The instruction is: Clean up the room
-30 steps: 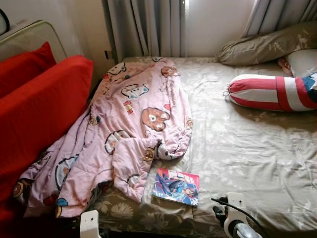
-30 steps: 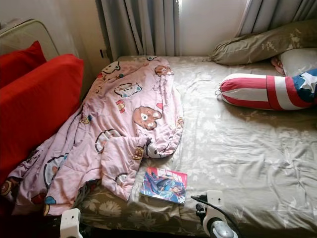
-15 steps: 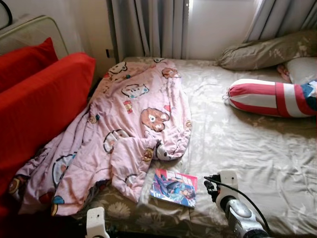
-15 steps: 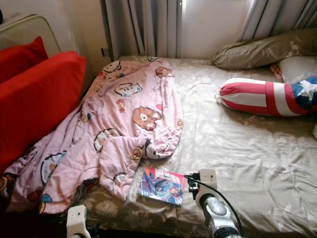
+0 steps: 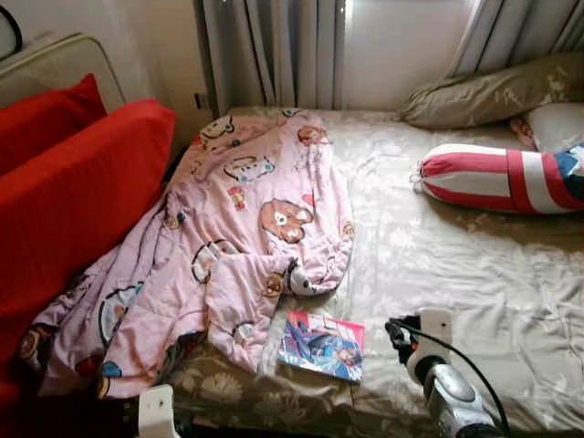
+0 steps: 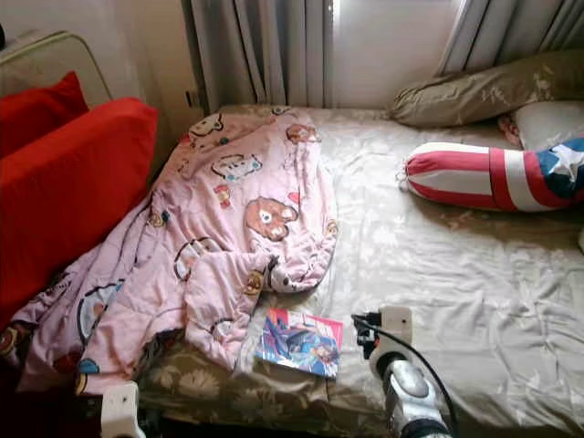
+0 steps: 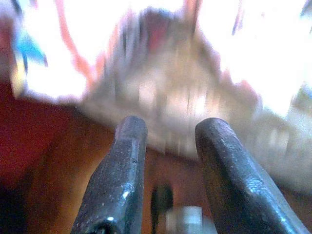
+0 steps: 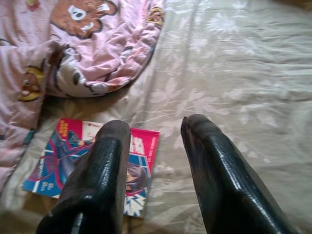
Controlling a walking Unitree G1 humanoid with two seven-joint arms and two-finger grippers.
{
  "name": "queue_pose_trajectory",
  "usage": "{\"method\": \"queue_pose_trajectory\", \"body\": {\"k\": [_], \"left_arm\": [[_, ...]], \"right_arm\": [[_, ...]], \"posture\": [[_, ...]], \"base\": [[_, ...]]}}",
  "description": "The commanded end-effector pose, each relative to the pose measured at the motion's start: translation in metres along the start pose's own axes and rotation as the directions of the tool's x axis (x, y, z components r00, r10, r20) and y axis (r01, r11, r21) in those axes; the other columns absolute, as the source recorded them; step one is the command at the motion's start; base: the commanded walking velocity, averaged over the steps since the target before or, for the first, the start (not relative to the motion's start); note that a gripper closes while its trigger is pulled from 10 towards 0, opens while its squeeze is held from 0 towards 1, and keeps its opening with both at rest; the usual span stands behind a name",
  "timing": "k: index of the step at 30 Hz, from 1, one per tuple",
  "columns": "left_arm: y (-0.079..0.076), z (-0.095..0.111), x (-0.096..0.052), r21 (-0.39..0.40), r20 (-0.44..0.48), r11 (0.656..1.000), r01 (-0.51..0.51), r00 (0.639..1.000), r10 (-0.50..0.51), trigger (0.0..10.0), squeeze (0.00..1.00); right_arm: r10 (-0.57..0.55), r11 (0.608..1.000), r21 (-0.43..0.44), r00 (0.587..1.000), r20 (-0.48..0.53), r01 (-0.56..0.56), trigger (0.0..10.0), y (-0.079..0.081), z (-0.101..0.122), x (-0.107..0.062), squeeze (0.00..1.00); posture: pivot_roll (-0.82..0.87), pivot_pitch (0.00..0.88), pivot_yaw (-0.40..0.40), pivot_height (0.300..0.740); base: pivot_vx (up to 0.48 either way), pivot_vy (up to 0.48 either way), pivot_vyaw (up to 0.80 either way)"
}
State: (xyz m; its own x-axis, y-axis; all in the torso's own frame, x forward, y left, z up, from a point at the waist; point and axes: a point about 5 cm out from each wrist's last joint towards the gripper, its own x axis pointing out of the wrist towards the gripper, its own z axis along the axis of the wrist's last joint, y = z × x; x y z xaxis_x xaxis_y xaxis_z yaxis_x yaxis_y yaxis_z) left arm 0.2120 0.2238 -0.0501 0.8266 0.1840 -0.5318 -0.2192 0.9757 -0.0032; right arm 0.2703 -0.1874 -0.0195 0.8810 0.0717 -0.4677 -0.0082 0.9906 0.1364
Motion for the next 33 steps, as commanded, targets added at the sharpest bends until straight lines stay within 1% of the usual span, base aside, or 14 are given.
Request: {"method": "queue_pose_trajectory", "body": {"k": [1, 2, 3, 6, 7, 10, 12, 13, 14, 21, 23, 26, 30, 33], "left_arm": [[-0.003, 0.024, 0.006, 0.031, 0.120, 0.999, 0.024, 0.992, -0.028, 10.0, 0.00], [-0.003, 0.024, 0.006, 0.031, 0.120, 0.999, 0.024, 0.992, -0.028, 10.0, 0.00], [-0.016, 0.051, 0.010, 0.065, 0.249, 0.996, 0.062, 0.965, -0.077, 10.0, 0.00], [-0.031, 0.065, 0.009, 0.117, 0.327, 0.989, 0.095, 0.936, -0.129, 10.0, 0.00], [-0.031, 0.065, 0.009, 0.117, 0.327, 0.989, 0.095, 0.936, -0.129, 10.0, 0.00], [-0.037, 0.080, 0.003, 0.117, 0.428, 0.987, 0.106, 0.892, -0.146, 10.0, 0.00], [-0.037, 0.082, 0.000, 0.113, 0.449, 0.988, 0.108, 0.881, -0.148, 10.0, 0.00], [-0.037, 0.084, -0.003, 0.121, 0.472, 0.986, 0.111, 0.868, -0.156, 10.0, 0.00], [-0.034, 0.092, -0.012, 0.098, 0.528, 0.990, 0.105, 0.837, -0.141, 10.0, 0.00], [-0.031, 0.102, -0.017, 0.072, 0.570, 0.992, 0.102, 0.812, -0.125, 10.0, 0.00], [-0.038, 0.121, -0.018, 0.074, 0.616, 0.991, 0.115, 0.776, -0.137, 10.0, 0.00], [-0.037, 0.131, -0.018, 0.074, 0.634, 0.991, 0.114, 0.762, -0.135, 10.0, 0.00], [-0.030, 0.137, -0.019, 0.074, 0.633, 0.992, 0.106, 0.763, -0.129, 10.0, 0.00], [-0.027, 0.133, -0.019, 0.072, 0.619, 0.992, 0.104, 0.775, -0.127, 10.0, 0.00]], "right_arm": [[0.003, 1.000, 0.006, 1.000, 0.023, -0.003, 10.0, 0.002, -0.001, -0.001, 0.00], [0.003, 1.000, 0.006, 1.000, 0.023, -0.003, 10.0, 0.002, -0.001, -0.001, 0.00], [0.022, 1.000, -0.018, 0.999, 0.040, -0.022, 10.0, 0.008, 0.000, -0.001, 0.00], [0.054, 0.997, -0.056, 0.995, 0.089, -0.049, 10.0, 0.015, 0.011, 0.003, 0.00], [0.054, 0.997, -0.056, 0.995, 0.089, -0.049, 10.0, 0.015, 0.011, 0.003, 0.00], [0.097, 0.994, -0.070, 0.977, 0.188, -0.085, 10.0, 0.019, 0.035, 0.008, 0.00], [0.107, 0.993, -0.075, 0.972, 0.207, -0.093, 10.0, 0.020, 0.039, 0.009, 0.00], [0.117, 0.992, -0.073, 0.967, 0.226, -0.103, 10.0, 0.023, 0.042, 0.009, 0.00], [0.125, 0.992, -0.059, 0.955, 0.269, -0.113, 10.0, 0.027, 0.049, 0.009, 0.00], [0.123, 0.992, -0.059, 0.941, 0.315, -0.110, 10.0, 0.032, 0.057, 0.010, 0.00], [0.095, 0.995, -0.056, 0.932, 0.350, -0.080, 10.0, 0.029, 0.061, 0.008, 0.00], [0.081, 0.997, -0.044, 0.931, 0.356, -0.070, 10.0, 0.027, 0.062, 0.008, 0.00], [0.086, 0.996, -0.047, 0.932, 0.353, -0.074, 10.0, 0.032, 0.061, 0.008, 0.00], [0.082, 0.996, -0.047, 0.932, 0.352, -0.070, 10.0, 0.034, 0.061, 0.008, 0.00]], "posture": [[0.05, 0.000, -0.018, 0.740], [0.05, 0.000, -0.018, 0.740], [0.06, 0.000, -0.029, 0.740], [0.06, 0.000, -0.035, 0.740], [0.06, 0.000, -0.035, 0.740], [0.07, 0.000, -0.046, 0.740], [0.07, 0.000, -0.046, 0.740], [0.07, 0.000, -0.042, 0.740], [0.07, 0.000, -0.039, 0.740], [0.05, 0.000, -0.026, 0.740], [0.05, 0.000, -0.022, 0.740], [0.07, 0.000, -0.026, 0.740], [0.06, 0.000, -0.014, 0.740], [0.05, 0.000, 0.003, 0.740]], "base": [[0.000, 0.000, 0.00], [0.000, 0.000, 0.00], [0.000, 0.000, 0.00], [0.000, 0.000, 0.00], [0.000, 0.000, 0.00], [0.000, 0.000, 0.00], [0.000, 0.000, 0.00], [0.000, 0.000, 0.00], [0.000, 0.000, 0.00], [0.000, 0.000, 0.00], [0.000, 0.000, 0.00], [0.000, 0.000, 0.00], [0.000, 0.000, 0.00], [0.000, 0.000, 0.00]]}}
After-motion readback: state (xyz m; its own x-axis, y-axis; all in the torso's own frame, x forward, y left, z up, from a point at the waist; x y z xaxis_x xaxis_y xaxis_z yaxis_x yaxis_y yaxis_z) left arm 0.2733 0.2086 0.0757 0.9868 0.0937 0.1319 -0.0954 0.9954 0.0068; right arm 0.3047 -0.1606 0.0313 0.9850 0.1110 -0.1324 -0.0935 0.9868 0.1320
